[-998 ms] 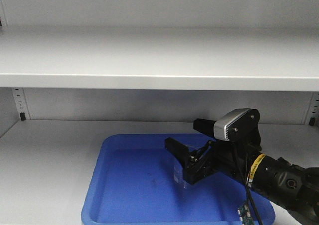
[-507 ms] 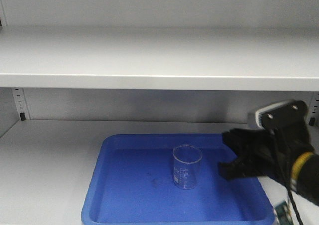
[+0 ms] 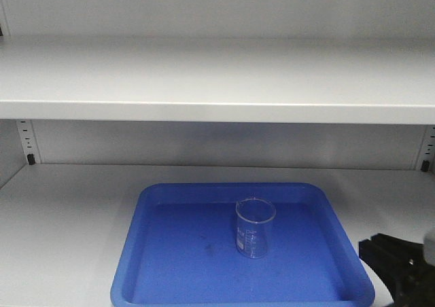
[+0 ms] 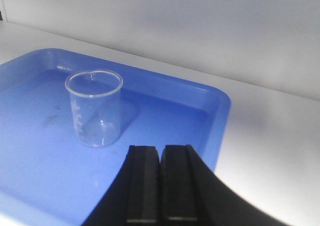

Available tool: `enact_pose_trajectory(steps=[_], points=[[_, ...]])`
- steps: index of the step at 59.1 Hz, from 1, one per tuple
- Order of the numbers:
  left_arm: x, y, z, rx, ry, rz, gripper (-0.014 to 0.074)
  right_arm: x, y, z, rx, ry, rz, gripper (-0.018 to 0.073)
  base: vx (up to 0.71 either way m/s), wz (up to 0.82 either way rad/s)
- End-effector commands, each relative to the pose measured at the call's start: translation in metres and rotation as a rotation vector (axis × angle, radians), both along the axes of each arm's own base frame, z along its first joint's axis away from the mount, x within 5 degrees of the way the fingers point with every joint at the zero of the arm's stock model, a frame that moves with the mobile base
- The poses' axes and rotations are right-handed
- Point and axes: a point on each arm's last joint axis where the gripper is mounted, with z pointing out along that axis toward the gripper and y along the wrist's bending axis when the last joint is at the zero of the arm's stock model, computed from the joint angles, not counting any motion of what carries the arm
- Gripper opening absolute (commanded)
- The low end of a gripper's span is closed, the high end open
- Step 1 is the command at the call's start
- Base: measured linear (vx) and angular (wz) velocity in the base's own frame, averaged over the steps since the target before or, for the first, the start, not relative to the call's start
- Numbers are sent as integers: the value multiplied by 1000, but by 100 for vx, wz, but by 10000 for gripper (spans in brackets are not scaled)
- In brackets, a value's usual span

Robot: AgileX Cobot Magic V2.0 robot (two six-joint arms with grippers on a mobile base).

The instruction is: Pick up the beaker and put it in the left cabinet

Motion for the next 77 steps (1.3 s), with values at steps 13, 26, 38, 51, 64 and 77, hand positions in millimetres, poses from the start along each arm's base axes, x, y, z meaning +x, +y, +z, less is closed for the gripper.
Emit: enact_pose_trajectory(steps=[13, 26, 38, 51, 64, 77], points=[[1, -1, 12, -4, -99, -18, 4, -9, -1, 17, 41, -92, 26, -5, 0, 0], [1, -1, 12, -4, -99, -18, 4, -7, -1, 15, 41, -77, 16, -5, 0, 0], [1, -1, 12, -4, -99, -18, 4, -11, -15, 19, 227, -23, -121, -5, 0, 0], [1, -1, 12, -4, -99, -18, 4, -41, -40, 9, 183, -102, -235, -5, 0, 0], [1, -1, 12, -4, -99, -18, 4, -85, -56, -32, 156, -179, -317, -5, 0, 0], [1, -1, 12, -4, -99, -18, 4, -116, -58, -76, 191, -276, -315, -5, 0, 0]])
